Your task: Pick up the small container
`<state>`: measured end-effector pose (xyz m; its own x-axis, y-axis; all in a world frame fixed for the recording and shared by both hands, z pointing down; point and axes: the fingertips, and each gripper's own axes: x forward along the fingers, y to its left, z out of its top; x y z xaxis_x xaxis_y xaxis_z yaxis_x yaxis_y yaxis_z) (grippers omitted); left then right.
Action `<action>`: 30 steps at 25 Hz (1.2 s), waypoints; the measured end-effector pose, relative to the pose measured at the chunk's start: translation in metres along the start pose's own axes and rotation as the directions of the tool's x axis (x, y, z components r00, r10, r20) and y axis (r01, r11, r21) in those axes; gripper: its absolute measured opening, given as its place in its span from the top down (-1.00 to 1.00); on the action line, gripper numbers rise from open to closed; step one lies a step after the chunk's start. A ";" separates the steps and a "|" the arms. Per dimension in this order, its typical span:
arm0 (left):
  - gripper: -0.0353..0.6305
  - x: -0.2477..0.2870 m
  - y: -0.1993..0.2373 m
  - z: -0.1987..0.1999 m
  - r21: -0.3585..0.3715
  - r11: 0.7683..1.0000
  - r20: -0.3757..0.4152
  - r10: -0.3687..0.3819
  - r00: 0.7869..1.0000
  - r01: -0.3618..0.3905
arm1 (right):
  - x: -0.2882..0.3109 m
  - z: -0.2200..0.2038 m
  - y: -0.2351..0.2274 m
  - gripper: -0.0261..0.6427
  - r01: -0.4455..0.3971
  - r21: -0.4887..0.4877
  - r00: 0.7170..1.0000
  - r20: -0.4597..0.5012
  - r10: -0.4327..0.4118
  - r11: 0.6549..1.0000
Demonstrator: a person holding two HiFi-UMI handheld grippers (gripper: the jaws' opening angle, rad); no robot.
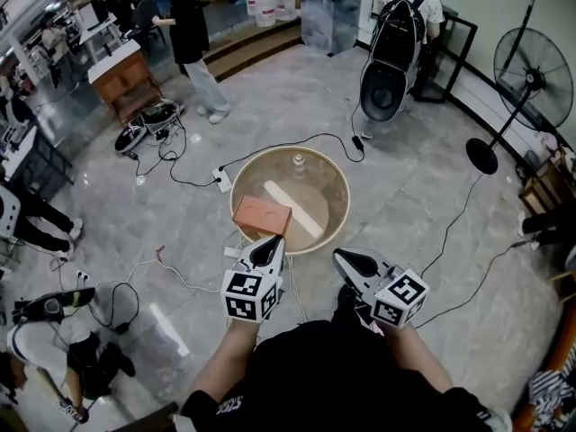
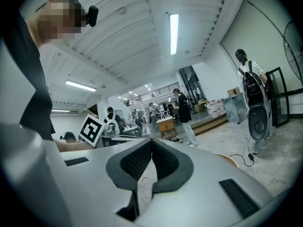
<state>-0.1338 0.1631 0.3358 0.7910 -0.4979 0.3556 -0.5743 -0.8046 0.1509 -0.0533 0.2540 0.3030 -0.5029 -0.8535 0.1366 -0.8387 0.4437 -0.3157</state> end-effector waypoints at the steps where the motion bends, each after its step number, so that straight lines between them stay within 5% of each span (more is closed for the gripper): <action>1: 0.82 0.016 -0.004 0.008 0.003 1.000 -0.003 0.005 1.000 -0.005 | -0.001 0.006 -0.019 0.88 -0.005 0.006 1.000 0.001 0.005 1.000; 8: 0.82 0.137 -0.030 0.058 0.007 1.000 -0.009 0.029 1.000 -0.029 | -0.012 0.045 -0.154 0.88 -0.047 0.020 0.999 -0.013 0.047 0.999; 15: 0.82 0.195 -0.040 0.076 -0.029 0.993 -0.020 0.110 0.994 -0.111 | -0.025 0.060 -0.232 0.88 -0.097 0.022 0.994 -0.039 0.098 0.995; 30: 0.82 0.257 0.020 0.092 -0.084 0.985 -0.008 0.153 0.988 -0.153 | 0.030 0.075 -0.294 0.88 -0.116 0.035 0.991 -0.068 0.118 0.993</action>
<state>0.0776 -0.0107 0.3453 0.6923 -0.6125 0.3816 -0.7041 -0.6890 0.1715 0.1940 0.0777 0.3290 -0.6116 -0.7745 0.1615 -0.7668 0.5299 -0.3623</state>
